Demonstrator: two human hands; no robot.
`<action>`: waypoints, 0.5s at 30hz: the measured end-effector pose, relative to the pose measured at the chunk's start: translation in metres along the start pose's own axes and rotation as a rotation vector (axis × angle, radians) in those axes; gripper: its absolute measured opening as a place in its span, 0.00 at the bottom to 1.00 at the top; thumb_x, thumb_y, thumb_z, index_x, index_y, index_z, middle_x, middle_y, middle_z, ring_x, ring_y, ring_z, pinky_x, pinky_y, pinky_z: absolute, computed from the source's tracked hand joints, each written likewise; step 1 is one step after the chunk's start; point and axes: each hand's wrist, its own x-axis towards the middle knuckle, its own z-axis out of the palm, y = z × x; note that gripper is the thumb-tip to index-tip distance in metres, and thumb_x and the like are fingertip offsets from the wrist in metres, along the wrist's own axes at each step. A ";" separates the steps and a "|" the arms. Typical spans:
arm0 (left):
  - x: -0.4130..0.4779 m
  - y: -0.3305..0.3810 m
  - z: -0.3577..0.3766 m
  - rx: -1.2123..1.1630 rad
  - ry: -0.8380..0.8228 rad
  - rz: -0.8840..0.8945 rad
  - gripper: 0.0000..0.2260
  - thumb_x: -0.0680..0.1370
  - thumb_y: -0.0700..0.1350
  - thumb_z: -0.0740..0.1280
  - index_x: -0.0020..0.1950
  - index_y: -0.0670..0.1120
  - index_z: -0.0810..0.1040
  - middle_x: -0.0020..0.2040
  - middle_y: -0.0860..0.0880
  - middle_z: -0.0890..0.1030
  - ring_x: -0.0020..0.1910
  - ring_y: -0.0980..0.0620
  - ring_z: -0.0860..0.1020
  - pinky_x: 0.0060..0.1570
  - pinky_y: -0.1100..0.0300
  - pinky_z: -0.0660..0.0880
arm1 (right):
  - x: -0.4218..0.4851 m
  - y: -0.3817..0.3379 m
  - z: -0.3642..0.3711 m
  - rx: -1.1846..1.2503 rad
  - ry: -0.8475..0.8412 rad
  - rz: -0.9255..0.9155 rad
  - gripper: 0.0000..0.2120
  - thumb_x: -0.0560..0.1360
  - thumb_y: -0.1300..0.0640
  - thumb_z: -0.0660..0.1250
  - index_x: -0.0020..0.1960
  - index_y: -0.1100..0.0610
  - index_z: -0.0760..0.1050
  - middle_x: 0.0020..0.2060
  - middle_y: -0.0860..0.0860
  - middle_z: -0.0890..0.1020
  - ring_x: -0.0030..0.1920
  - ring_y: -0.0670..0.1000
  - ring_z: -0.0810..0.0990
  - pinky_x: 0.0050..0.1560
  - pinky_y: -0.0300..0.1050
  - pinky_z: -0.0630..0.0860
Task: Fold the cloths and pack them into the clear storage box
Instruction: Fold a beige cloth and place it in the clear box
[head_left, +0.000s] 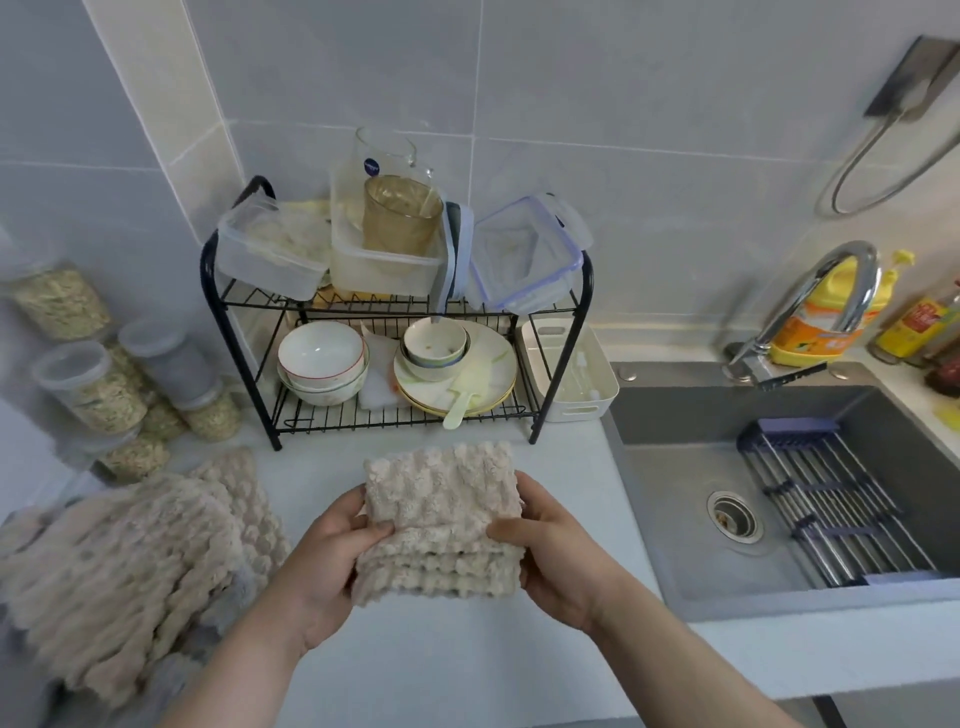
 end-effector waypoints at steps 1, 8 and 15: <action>0.001 0.003 -0.005 -0.044 0.002 -0.015 0.15 0.77 0.28 0.59 0.56 0.43 0.79 0.50 0.39 0.84 0.47 0.41 0.83 0.43 0.53 0.79 | 0.003 0.001 0.006 0.041 0.024 -0.001 0.20 0.72 0.74 0.57 0.55 0.59 0.80 0.54 0.61 0.83 0.52 0.60 0.82 0.57 0.59 0.76; 0.004 0.024 -0.032 -0.077 -0.006 -0.031 0.11 0.74 0.51 0.66 0.41 0.44 0.79 0.44 0.43 0.82 0.41 0.44 0.80 0.45 0.50 0.74 | 0.015 0.006 0.039 0.004 0.183 -0.012 0.16 0.75 0.49 0.62 0.50 0.62 0.77 0.50 0.61 0.80 0.51 0.61 0.79 0.55 0.59 0.72; 0.018 0.027 -0.035 0.248 -0.028 0.162 0.29 0.63 0.40 0.78 0.61 0.53 0.76 0.56 0.49 0.82 0.57 0.51 0.80 0.52 0.59 0.77 | 0.005 0.013 0.049 -0.312 0.337 -0.141 0.22 0.64 0.61 0.70 0.58 0.50 0.77 0.48 0.53 0.83 0.43 0.50 0.80 0.44 0.43 0.76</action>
